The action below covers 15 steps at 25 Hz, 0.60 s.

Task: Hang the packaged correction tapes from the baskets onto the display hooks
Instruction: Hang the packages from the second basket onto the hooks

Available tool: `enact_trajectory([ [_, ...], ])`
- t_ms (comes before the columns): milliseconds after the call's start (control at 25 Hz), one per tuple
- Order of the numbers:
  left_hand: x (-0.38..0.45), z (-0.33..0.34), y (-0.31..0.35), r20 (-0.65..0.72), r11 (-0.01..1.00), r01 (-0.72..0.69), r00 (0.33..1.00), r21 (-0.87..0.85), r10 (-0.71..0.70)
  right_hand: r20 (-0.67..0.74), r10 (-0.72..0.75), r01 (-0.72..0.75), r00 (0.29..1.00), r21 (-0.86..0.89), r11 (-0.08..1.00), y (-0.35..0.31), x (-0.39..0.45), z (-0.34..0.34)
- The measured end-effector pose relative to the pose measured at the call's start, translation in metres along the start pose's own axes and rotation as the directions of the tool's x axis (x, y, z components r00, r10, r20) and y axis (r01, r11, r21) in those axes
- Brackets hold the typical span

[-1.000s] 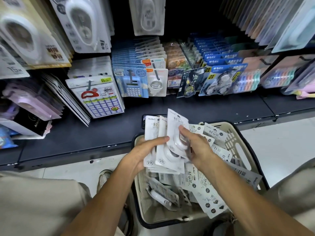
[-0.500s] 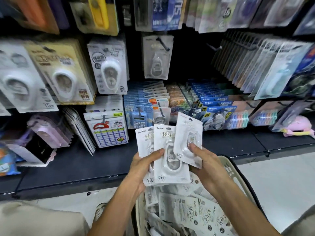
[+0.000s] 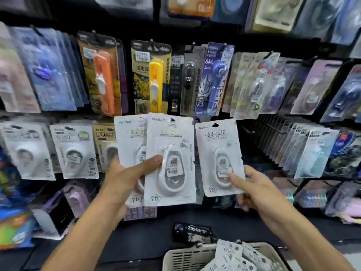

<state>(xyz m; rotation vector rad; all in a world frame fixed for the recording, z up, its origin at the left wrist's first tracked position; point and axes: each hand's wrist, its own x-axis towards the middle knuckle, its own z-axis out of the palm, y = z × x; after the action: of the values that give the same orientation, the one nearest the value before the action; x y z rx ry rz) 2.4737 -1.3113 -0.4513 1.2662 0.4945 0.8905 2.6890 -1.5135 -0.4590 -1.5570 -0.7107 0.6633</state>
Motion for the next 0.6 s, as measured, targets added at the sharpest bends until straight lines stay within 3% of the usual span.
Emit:
enact_trajectory([
  [120,0.022,0.006,0.010,0.031,0.999,-0.027,0.999,-0.022,0.028,-0.078,0.073,-0.076,0.994,-0.034,0.997,0.000,0.023,0.015],
  [320,0.040,0.014,-0.004,0.051,0.997,-0.026,0.998,-0.074,0.030,-0.157,0.000,-0.003,0.988,-0.015,1.000,0.020,0.018,0.030],
  [480,0.043,0.011,-0.010,0.043,0.998,-0.028,0.999,-0.061,0.030,-0.250,0.016,0.024,0.968,0.155,0.988,0.028,0.018,0.034],
  [600,0.041,0.008,-0.012,0.015,1.000,-0.015,1.000,-0.022,0.016,-0.244,0.065,-0.021,0.968,0.178,0.984,0.027,0.031,0.042],
])
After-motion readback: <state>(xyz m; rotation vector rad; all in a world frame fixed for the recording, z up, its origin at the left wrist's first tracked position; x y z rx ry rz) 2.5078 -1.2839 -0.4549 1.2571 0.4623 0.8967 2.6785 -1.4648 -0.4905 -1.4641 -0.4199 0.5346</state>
